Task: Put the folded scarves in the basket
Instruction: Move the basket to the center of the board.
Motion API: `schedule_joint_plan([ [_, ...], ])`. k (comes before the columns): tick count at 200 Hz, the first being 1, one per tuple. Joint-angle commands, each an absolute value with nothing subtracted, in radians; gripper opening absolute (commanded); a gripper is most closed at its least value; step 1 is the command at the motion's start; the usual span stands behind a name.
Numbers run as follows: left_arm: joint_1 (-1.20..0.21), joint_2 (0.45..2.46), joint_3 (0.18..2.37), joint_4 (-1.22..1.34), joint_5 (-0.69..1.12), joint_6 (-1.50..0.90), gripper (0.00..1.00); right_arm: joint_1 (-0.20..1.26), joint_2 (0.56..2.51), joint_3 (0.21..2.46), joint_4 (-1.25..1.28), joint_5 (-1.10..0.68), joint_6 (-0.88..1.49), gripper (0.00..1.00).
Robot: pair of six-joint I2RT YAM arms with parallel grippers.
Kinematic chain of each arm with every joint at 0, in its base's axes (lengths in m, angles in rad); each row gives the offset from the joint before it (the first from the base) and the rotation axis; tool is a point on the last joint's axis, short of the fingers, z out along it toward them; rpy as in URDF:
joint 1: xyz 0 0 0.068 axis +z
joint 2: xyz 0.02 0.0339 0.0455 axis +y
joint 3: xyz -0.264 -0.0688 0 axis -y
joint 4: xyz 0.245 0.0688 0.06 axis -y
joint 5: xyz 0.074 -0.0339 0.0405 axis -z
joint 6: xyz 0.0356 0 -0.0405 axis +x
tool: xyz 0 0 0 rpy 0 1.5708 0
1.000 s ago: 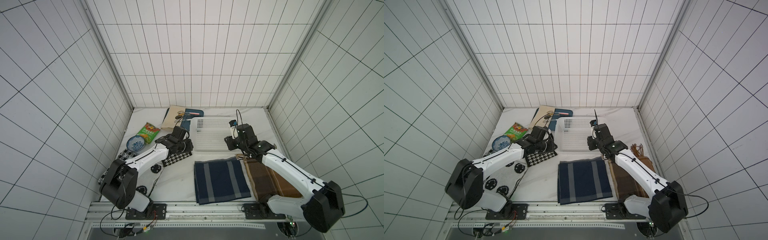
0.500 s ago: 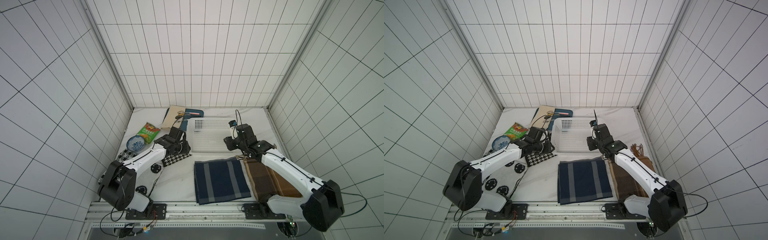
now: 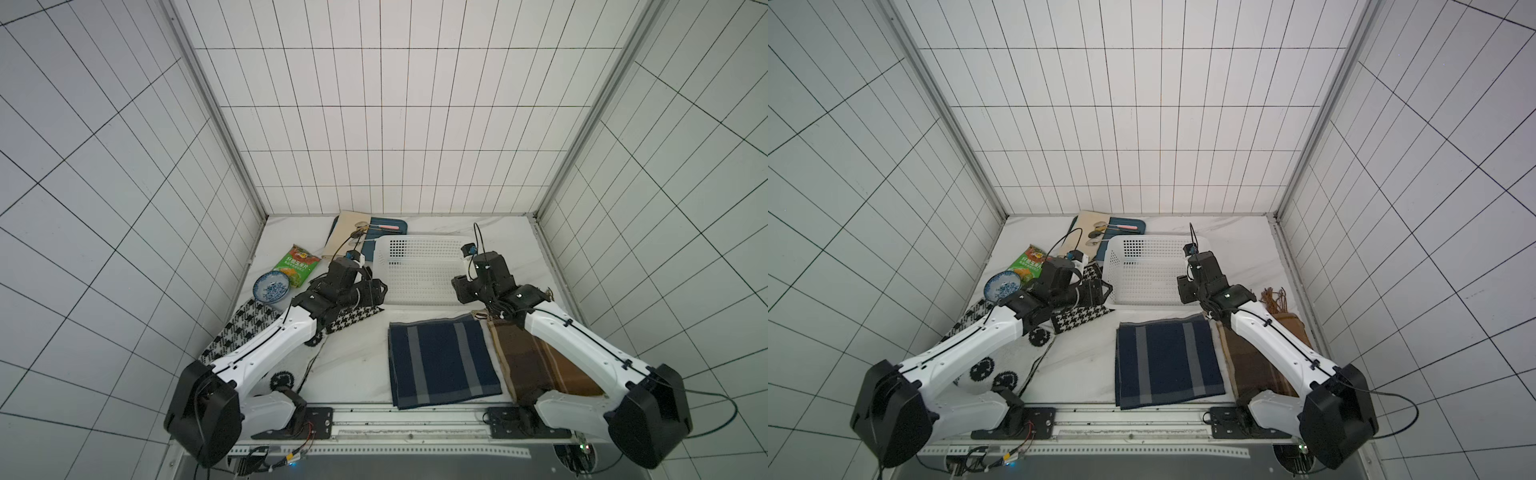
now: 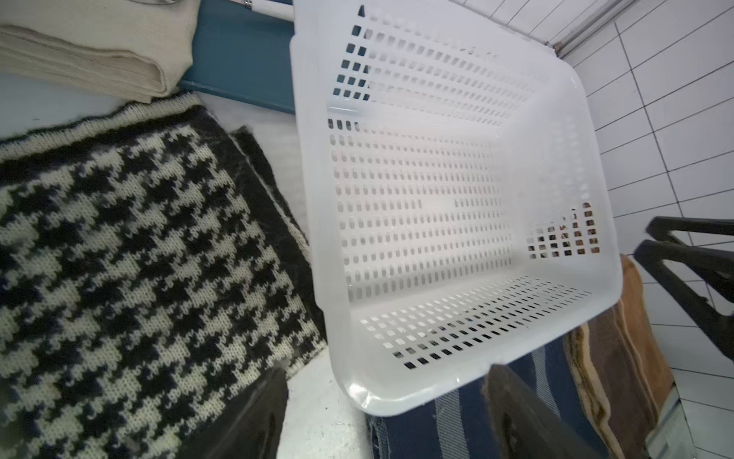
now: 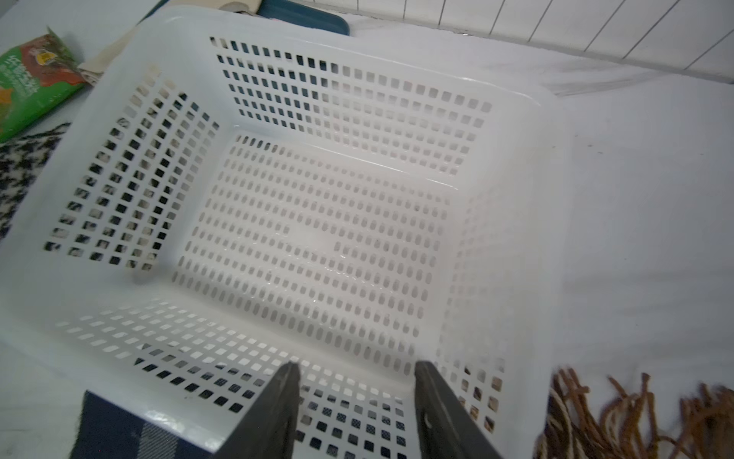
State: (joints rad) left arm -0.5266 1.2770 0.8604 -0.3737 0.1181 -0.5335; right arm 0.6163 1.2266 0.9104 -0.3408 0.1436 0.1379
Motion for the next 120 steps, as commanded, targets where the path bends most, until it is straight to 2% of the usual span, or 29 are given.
schedule_joint_plan([
  [1, -0.517, 1.384, 0.935, -0.391, 0.020, -0.487, 0.82, 0.586, 1.269, 0.910, -0.362, 0.334, 0.125, 0.51],
  [24, -0.511, 1.475, 1.050, -0.445, -0.029, -0.447, 0.81, 0.536, 1.329, 0.942, -0.386, 0.349, 0.126, 0.51],
  [55, -0.506, 1.493, 1.049, -0.398, -0.026, -0.445, 0.78, 0.506, 1.382, 0.966, -0.405, 0.358, 0.127, 0.52],
  [104, -0.489, 1.600, 1.084, -0.451, 0.012, -0.443, 0.67, 0.481, 1.356, 0.939, -0.439, 0.334, 0.156, 0.51],
  [120, -0.488, 1.629, 1.089, -0.448, 0.042, -0.443, 0.61, 0.470, 1.346, 0.922, -0.439, 0.290, 0.171, 0.47],
])
